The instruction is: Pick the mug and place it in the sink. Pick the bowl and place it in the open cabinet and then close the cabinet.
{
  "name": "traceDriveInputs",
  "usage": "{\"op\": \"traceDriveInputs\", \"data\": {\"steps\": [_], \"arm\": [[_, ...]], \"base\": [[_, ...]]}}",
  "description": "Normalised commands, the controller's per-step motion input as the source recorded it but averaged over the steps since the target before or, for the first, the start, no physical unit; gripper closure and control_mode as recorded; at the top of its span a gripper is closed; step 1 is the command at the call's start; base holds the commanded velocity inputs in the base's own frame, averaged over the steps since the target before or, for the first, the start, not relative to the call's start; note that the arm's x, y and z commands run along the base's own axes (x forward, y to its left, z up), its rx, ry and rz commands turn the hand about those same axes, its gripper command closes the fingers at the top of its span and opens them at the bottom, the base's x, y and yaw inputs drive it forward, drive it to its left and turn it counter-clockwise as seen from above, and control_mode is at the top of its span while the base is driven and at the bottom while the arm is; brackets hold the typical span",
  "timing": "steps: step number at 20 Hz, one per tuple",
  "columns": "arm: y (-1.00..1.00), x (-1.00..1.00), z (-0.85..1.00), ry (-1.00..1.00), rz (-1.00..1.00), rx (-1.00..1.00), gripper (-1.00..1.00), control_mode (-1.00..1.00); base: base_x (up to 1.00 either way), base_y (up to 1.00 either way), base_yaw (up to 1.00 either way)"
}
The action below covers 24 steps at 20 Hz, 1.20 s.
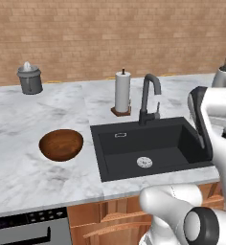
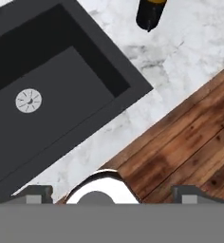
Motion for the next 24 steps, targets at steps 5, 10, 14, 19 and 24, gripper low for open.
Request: {"op": "traceDriveInputs", "data": {"steps": [5,10,14,19,24], "arm": [[-1.00,0.61,-0.05,0.07,-0.09,0.14,-1.00,-1.00],[-1.00,0.38,-0.12,0.14,0.12,0.24,-1.00,-1.00],[-0.98,0.12,-0.10,0.21,0.00,0.05,-1.00,-1.00],[-0.77,0.11,-0.32,0.17,-0.07,0.00,-1.00,-1.00],[-0.59,0.11,-0.26,0.10,0.00,0.08,-1.00,-1.00]], "base": [[0.00,0.00,0.00],[0.00,0.00,0.00],[0.00,0.00,0.00],[0.00,0.00,0.00],[0.00,0.00,0.00]]}}
